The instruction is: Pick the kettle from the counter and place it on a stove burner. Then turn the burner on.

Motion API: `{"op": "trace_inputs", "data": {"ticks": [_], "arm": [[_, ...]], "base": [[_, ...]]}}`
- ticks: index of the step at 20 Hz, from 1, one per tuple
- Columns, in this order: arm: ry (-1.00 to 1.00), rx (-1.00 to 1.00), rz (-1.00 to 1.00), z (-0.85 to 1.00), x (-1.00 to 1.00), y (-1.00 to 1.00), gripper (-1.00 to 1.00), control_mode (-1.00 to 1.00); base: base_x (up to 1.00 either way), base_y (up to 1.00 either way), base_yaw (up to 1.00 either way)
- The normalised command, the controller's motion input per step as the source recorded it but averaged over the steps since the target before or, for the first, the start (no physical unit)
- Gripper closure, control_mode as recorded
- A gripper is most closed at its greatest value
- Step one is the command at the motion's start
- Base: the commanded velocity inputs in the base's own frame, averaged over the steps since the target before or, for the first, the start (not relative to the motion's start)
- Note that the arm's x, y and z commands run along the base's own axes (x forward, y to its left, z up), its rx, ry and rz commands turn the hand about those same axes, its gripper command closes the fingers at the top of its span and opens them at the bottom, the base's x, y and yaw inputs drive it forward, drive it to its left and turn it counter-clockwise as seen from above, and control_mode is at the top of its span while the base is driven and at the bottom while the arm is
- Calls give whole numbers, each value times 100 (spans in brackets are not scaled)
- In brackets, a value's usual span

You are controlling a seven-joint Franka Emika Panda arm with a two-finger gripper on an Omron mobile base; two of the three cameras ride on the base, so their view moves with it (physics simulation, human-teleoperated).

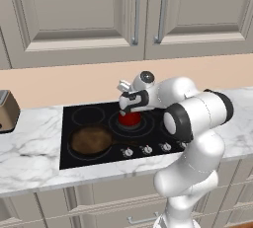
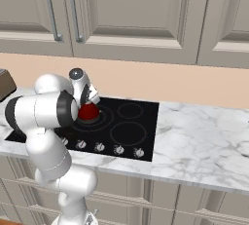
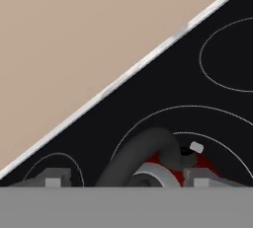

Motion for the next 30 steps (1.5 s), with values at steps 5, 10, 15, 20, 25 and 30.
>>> {"op": "trace_inputs", "data": {"ticks": [5,10,15,20,25,30], "arm": [[0,0,0,0,0,0,-100,-100],[0,0,0,0,-2,0,-100,-100],[-3,0,0,0,-16,0,-100,-100],[-7,0,1,0,-28,0,-100,-100],[-18,0,2,11,-31,-4,-100,-100],[-16,0,4,32,-29,-6,-100,-100]], "base": [[0,0,0],[0,0,0],[0,0,0],[0,0,0],[0,0,0],[0,0,0]]}}
